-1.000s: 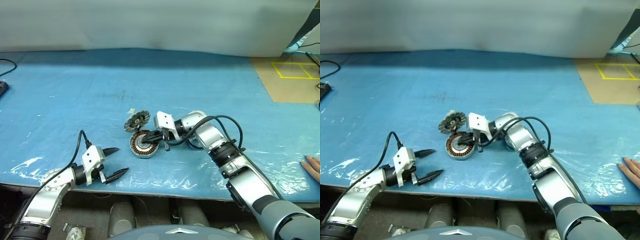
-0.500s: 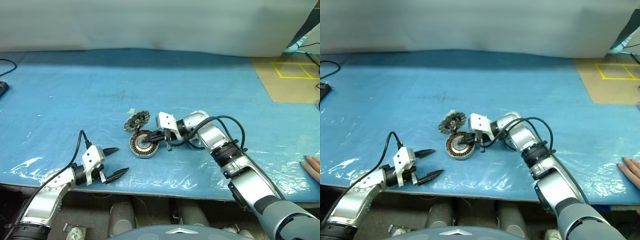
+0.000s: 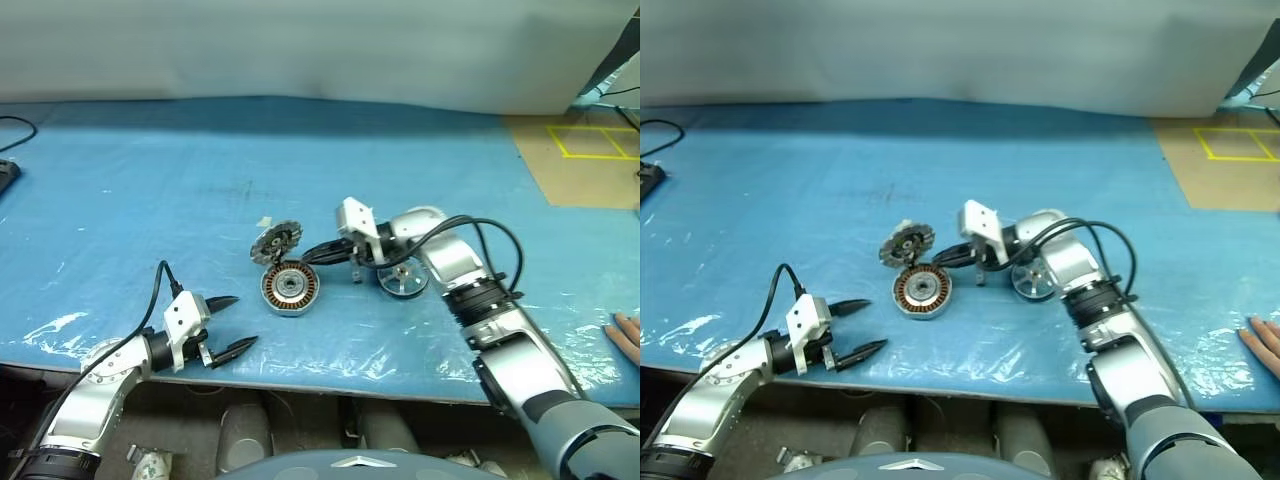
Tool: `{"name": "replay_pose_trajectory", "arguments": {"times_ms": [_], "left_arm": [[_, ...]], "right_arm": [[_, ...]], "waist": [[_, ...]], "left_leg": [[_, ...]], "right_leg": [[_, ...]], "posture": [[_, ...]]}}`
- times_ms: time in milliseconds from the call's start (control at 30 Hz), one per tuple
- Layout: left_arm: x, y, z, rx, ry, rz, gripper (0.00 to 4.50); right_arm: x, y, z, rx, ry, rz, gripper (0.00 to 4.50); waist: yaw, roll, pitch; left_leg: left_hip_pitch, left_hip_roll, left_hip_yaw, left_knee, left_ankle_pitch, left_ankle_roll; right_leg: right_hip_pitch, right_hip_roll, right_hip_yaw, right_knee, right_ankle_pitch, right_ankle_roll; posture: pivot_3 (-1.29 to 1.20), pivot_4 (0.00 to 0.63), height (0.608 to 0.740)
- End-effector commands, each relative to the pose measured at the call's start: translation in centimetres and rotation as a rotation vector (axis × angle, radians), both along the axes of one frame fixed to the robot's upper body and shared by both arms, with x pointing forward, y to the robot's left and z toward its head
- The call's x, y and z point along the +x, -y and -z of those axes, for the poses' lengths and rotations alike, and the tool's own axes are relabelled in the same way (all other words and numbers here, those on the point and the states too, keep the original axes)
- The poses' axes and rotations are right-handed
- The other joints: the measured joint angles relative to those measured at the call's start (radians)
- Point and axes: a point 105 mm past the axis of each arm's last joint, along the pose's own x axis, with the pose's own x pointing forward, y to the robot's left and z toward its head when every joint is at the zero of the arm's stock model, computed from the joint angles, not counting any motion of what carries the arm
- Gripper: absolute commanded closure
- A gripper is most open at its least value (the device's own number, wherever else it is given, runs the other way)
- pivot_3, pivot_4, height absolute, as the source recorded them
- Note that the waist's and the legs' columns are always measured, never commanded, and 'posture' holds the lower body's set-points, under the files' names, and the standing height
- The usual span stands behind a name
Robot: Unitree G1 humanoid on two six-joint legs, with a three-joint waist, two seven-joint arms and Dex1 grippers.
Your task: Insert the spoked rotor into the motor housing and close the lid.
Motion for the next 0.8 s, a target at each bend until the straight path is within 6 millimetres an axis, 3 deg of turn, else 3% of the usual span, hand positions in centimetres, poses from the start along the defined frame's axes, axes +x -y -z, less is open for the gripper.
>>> {"name": "replay_pose_trajectory", "arguments": {"times_ms": [33, 133, 233, 433, 633, 800], "left_arm": [[0.0, 0.3, -1.0, -0.035, 0.029, 0.018, 0.00], [-0.1, 0.3, -1.2, -0.037, 0.031, 0.021, 0.00], [0.0, 0.2, -1.1, -0.032, 0.027, 0.024, 0.00], [0.4, 0.1, -1.0, -0.022, 0.029, 0.028, 0.00], [0.5, 0.3, -0.7, -0.018, 0.025, 0.031, 0.00], [0.4, 0.3, -0.6, -0.019, 0.021, 0.028, 0.00]], "right_arm": [[1.3, 3.7, -0.8, -0.030, 0.047, 0.134, 4.48], [1.9, 6.5, -1.1, -0.053, 0.053, 0.224, 4.48], [0.9, 9.5, -1.6, -0.098, 0.042, 0.258, 3.91], [-0.5, 10.3, -1.6, -0.159, 0.059, 0.256, 1.94], [-1.3, 9.9, -1.0, -0.185, 0.056, 0.257, 1.94], [-1.6, 10.9, 0.0, -0.232, 0.043, 0.290, 1.94]], "waist": [[0.001, 0.000, 0.000], [0.000, 0.000, 0.000], [-0.002, 0.000, 0.000], [-0.006, 0.000, 0.000], [-0.002, 0.000, 0.000], [0.001, 0.000, 0.000]], "left_leg": [[0.000, 0.000, 0.000, 0.000, 0.000, 0.000], [0.000, 0.000, 0.000, 0.000, 0.000, 0.000], [0.000, 0.000, 0.000, 0.000, 0.000, 0.000], [0.000, 0.001, 0.000, 0.000, 0.000, 0.000], [0.000, 0.000, 0.000, 0.001, 0.000, 0.000], [-0.001, 0.000, 0.000, 0.000, 0.000, 0.000]], "right_leg": [[0.000, 0.000, 0.000, 0.000, 0.000, 0.000], [0.000, 0.000, 0.000, 0.000, 0.000, 0.000], [0.000, 0.000, 0.000, 0.000, 0.000, 0.000], [0.000, 0.001, 0.000, 0.000, 0.000, 0.000], [0.000, 0.000, 0.000, 0.000, 0.000, 0.001], [-0.001, 0.000, 0.000, -0.001, 0.000, 0.001]], "posture": [[0.00, 0.150, 0.740], [0.00, 0.150, 0.740], [0.00, 0.150, 0.740], [0.00, 0.150, 0.740], [0.00, 0.150, 0.740], [0.00, 0.150, 0.740]]}}
